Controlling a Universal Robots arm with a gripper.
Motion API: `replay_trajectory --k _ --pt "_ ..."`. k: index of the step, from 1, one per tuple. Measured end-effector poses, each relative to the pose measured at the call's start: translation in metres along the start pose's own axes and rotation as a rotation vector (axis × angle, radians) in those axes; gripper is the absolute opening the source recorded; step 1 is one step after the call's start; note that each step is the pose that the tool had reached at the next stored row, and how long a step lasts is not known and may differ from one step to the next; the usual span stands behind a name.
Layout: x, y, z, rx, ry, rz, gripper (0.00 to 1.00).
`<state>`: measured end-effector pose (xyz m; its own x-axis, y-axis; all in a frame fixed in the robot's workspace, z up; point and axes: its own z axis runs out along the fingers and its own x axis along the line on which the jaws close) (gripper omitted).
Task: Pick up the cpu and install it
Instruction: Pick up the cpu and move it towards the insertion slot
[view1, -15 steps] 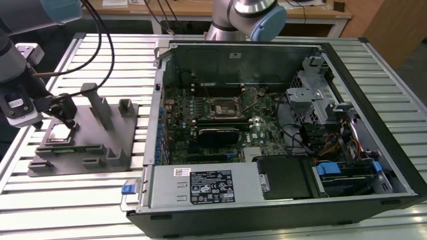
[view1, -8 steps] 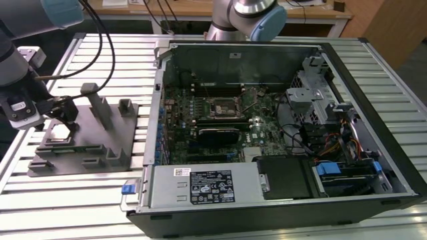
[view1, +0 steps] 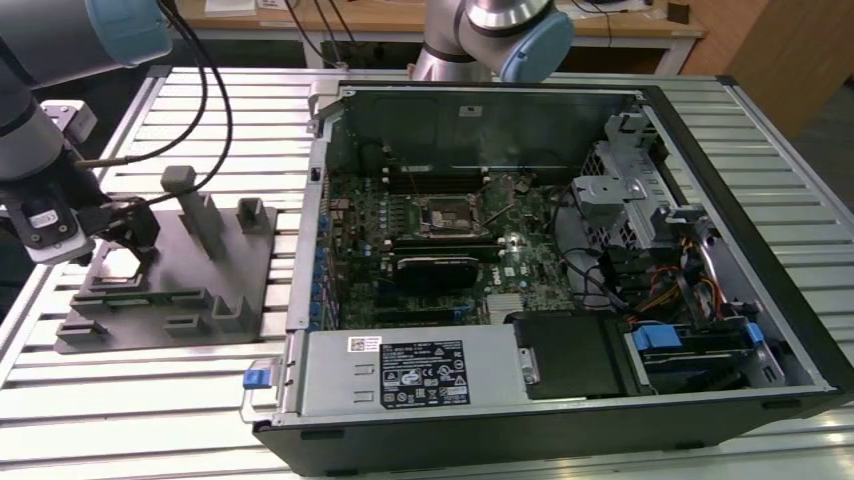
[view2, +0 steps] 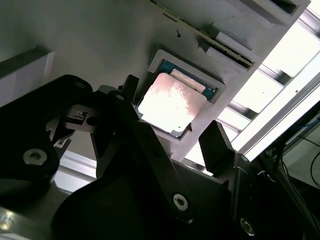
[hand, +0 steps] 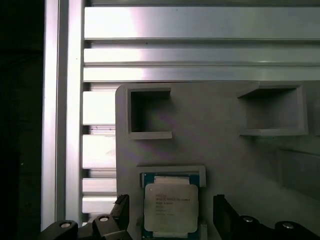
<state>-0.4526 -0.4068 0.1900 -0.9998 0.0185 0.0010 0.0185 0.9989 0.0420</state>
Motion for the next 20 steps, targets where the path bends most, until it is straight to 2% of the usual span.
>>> replay_trajectory --k 8,9,15,17,18,20 --pt "0.0000 -0.0003 0.0061 0.0001 0.0001 0.000 0.75" --pt "0.0001 -0.0002 0.0060 0.0001 0.0003 0.000 0.68" --pt "0.0000 -0.0004 0.0064 0.0070 -0.0015 0.000 0.68" --pt "0.0000 -0.0004 0.0063 0.0071 -0.0014 0.000 0.66" --pt "0.0000 -0.0004 0.0063 0.0072 -0.0014 0.000 0.60" --pt "-0.0005 -0.0002 0.0064 0.0071 -0.0015 0.000 0.60"
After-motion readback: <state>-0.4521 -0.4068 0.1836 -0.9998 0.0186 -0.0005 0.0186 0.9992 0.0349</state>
